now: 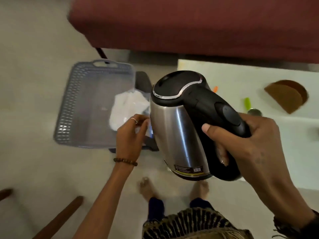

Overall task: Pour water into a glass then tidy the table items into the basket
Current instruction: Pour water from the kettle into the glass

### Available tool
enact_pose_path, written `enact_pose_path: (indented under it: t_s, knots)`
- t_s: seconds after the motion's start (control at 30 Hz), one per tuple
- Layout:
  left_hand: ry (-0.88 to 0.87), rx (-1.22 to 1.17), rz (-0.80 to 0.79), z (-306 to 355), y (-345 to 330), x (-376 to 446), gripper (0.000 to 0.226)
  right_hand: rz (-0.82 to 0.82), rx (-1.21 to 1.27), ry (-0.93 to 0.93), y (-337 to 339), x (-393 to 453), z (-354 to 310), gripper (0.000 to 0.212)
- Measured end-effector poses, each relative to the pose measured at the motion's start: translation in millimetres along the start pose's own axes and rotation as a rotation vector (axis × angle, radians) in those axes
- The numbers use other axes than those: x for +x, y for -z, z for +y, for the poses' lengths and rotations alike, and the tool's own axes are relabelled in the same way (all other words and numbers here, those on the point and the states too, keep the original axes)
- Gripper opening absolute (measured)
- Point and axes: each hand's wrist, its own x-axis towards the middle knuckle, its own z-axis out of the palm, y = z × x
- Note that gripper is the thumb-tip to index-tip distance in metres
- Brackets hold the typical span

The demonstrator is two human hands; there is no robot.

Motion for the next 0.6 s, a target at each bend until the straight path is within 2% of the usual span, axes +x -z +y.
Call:
enact_pose_path:
  t_s: [0.2,0.33,0.4,0.5,0.6]
  knots:
    - [0.109,0.119,0.196,-93.8,108.0,22.1,0.006,-0.118,0.208,0.105,-126.6,24.2,-38.2,0.034]
    - [0.284,0.211,0.245,-163.8,150.1,31.2,0.018,-0.080,0.308,0.138,-210.8,39.0,-47.2,0.032]
    - [0.379,0.287,0.184,-194.5,162.1,33.8,0.031,-0.039,0.343,0.113,-250.2,46.8,-48.5,0.030]
    - [0.535,0.309,-0.012,-227.5,170.0,41.9,0.050,0.014,0.316,0.128,-296.9,58.7,-48.2,0.027]
    - [0.668,0.256,-0.143,-244.8,169.7,51.2,0.047,0.077,0.256,0.170,-337.9,67.3,-41.2,0.022]
